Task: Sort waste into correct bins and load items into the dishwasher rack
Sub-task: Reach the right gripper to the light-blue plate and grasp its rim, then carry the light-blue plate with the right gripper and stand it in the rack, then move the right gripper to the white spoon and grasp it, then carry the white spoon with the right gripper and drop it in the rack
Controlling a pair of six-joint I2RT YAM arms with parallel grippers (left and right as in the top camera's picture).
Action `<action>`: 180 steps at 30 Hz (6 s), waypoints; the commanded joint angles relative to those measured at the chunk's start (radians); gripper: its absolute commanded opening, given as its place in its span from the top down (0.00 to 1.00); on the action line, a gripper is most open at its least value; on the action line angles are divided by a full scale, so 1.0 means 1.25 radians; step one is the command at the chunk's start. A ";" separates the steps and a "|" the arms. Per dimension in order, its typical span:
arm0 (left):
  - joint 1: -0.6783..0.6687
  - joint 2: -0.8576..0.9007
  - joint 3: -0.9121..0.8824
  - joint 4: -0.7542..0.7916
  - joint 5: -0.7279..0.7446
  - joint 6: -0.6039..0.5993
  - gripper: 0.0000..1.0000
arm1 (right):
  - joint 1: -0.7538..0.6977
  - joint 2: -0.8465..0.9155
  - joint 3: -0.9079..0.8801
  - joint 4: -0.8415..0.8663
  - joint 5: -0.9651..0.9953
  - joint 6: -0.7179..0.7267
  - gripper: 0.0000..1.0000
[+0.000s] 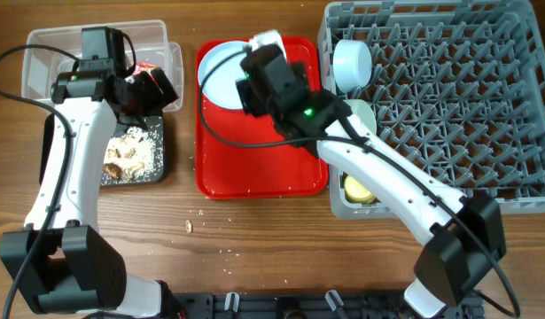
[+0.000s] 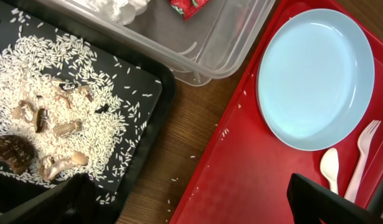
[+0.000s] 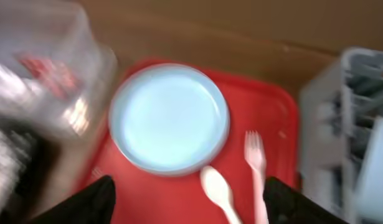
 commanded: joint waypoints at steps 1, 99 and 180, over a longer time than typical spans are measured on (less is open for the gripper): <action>0.004 -0.001 0.004 0.000 -0.005 0.001 0.00 | -0.068 0.071 -0.007 0.092 -0.119 0.179 0.31; 0.004 -0.001 0.004 0.000 -0.005 0.001 0.00 | -0.288 -0.071 0.056 -0.281 -0.462 -0.268 0.08; 0.004 -0.001 0.004 0.000 -0.005 0.001 0.00 | -0.554 0.035 0.121 -0.655 -0.228 -0.127 0.55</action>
